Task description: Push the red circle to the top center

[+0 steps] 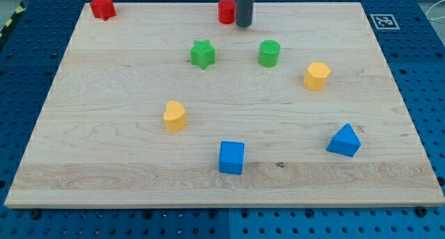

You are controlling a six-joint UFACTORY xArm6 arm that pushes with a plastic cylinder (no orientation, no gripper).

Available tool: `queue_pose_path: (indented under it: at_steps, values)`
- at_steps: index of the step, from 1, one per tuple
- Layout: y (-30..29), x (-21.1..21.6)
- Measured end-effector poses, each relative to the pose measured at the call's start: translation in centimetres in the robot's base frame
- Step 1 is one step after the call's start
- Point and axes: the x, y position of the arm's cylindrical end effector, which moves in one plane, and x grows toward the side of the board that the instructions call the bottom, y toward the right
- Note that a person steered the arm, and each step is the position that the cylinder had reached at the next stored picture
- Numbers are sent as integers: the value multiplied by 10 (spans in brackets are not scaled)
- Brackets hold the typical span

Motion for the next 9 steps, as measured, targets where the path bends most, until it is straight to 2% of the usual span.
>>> queue_pose_path:
  at_steps: [1, 9]
  values:
    - [0, -13]
    - [-10, -13]
